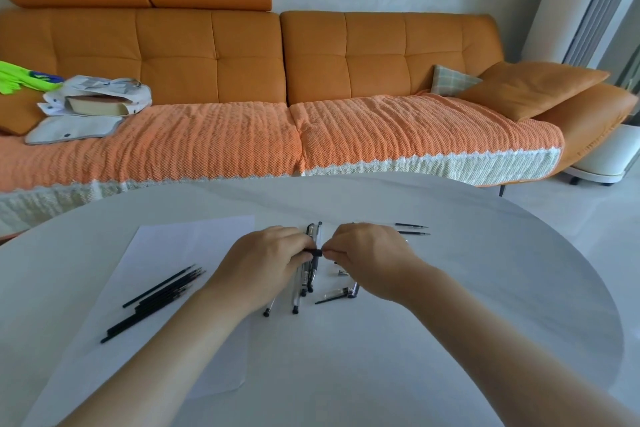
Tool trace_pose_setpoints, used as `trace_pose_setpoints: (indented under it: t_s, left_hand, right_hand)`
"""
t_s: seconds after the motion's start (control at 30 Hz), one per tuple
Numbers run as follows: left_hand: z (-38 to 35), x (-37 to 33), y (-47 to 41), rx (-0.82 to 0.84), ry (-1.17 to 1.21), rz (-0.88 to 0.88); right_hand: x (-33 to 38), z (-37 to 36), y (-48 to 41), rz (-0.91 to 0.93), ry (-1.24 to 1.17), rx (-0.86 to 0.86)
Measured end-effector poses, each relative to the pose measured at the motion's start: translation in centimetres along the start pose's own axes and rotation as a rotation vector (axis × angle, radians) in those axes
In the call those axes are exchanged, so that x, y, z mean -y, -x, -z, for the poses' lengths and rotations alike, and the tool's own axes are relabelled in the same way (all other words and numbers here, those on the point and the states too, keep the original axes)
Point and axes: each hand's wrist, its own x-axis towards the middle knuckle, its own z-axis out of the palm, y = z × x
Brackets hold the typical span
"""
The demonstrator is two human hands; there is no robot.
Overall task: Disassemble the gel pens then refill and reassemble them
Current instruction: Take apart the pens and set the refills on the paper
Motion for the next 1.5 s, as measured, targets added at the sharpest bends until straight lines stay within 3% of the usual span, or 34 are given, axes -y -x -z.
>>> trace_pose_setpoints:
  t_s: [0.13,0.3,0.57,0.7,0.83,1.1,1.5]
  left_hand:
    - [-0.2,-0.2,-0.1,0.042,-0.014,0.036]
    - [-0.1,-0.6,-0.5,0.176,0.012,0.141]
    - [0.7,-1.3,-0.3,0.128,-0.031,0.116]
    - [0.6,-1.2,-0.3,0.11,-0.077,0.123]
    - [0.4,-1.0,-0.2,0.128,-0.095,0.133]
    - [0.6,-1.3,-0.8,0.207,-0.004,0.187]
    - [0.8,-1.0,-0.5,0.158,-0.087,0.156]
  right_hand:
    - [-0.3,0.1,-0.5,0.024,0.137,-0.033]
    - [0.1,0.7,-0.4,0.006,0.055,-0.071]
    - [0.3,-0.2,-0.6,0.004,0.108,-0.1]
    - [0.4,0.4,-0.1,-0.006,0.01,-0.122]
    - [0.3,0.8,0.0,-0.038,-0.071,-0.065]
    - [0.5,0.9,-0.1,-0.052,-0.082,-0.158]
    - [0.0,1.2,-0.2,0.016,-0.101,-0.024]
